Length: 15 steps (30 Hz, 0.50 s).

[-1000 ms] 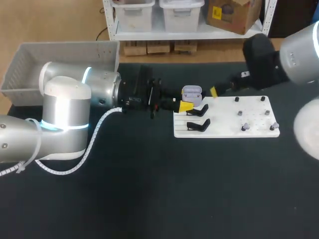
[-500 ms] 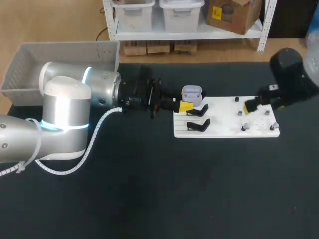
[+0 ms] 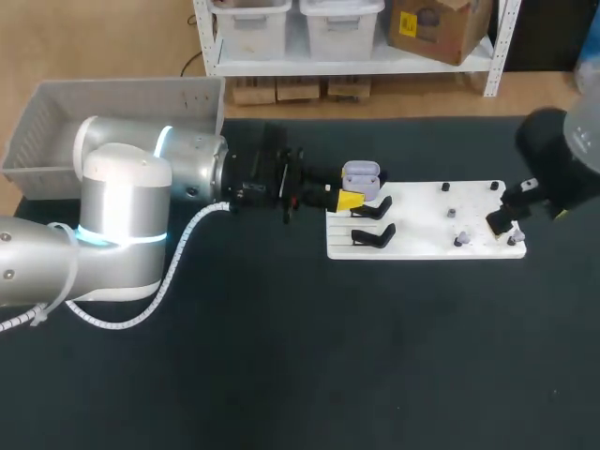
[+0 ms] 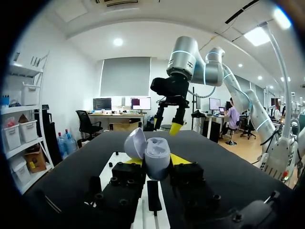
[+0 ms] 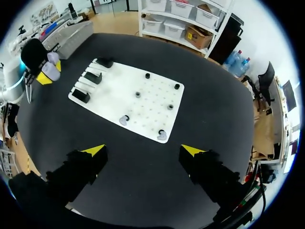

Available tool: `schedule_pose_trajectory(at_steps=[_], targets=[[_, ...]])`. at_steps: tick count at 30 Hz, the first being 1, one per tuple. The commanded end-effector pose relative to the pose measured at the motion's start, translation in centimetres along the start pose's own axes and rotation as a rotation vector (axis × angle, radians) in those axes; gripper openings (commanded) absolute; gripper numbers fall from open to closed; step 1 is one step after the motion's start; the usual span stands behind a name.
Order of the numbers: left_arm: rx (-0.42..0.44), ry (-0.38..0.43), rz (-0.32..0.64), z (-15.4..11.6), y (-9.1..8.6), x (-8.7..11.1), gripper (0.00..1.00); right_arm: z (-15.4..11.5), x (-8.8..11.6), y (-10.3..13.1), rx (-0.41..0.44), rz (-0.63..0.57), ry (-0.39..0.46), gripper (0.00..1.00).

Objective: Pick up each earbud case from the left stands, insert the matching earbuds, close the lid, and place the case in the box.

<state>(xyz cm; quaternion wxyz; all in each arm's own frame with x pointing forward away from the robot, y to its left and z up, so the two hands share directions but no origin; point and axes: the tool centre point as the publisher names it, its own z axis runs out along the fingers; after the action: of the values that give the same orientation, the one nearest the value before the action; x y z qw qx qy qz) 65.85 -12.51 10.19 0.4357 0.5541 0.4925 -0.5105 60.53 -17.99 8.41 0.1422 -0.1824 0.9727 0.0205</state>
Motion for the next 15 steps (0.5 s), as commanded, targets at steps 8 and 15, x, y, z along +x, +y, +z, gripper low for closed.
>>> schedule_pose_trajectory(at_steps=[8,15], targets=[[-0.002,-0.004,0.003,0.0,0.0,0.1,0.0,2.2,0.0,-1.4,0.088,0.022,0.014,1.0],[-0.002,-0.004,0.003,0.0,0.0,0.1,0.0,2.2,0.0,-1.4,0.088,0.022,0.014,1.0]])
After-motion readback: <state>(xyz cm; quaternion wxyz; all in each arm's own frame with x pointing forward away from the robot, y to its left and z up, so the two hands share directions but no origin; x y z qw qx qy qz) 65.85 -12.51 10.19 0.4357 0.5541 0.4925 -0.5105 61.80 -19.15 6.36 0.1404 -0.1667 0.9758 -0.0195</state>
